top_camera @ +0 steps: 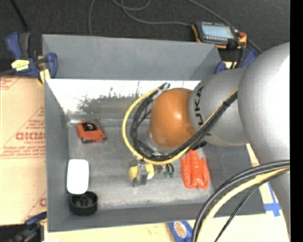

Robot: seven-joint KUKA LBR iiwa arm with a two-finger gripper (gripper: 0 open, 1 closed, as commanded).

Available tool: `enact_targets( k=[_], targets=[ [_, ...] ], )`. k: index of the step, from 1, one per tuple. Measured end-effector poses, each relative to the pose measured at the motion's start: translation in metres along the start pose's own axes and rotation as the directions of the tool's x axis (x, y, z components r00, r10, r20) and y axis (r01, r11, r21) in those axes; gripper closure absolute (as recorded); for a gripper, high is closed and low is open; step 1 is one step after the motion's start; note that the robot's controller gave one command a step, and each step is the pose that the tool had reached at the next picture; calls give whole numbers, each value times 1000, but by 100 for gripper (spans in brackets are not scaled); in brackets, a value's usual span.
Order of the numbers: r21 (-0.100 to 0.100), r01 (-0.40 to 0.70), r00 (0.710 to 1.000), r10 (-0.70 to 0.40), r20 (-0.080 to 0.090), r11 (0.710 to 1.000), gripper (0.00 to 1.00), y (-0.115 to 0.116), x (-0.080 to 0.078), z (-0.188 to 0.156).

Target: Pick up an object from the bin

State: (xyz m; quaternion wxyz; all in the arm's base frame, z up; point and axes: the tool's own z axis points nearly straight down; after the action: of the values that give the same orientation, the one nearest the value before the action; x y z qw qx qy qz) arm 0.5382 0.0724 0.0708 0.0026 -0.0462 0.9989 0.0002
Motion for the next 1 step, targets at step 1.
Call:
enact_targets(
  k=[1],
  targets=[
    [0, -1, 1000, 1, 0, 1000, 100, 0, 0, 0]
  ],
)
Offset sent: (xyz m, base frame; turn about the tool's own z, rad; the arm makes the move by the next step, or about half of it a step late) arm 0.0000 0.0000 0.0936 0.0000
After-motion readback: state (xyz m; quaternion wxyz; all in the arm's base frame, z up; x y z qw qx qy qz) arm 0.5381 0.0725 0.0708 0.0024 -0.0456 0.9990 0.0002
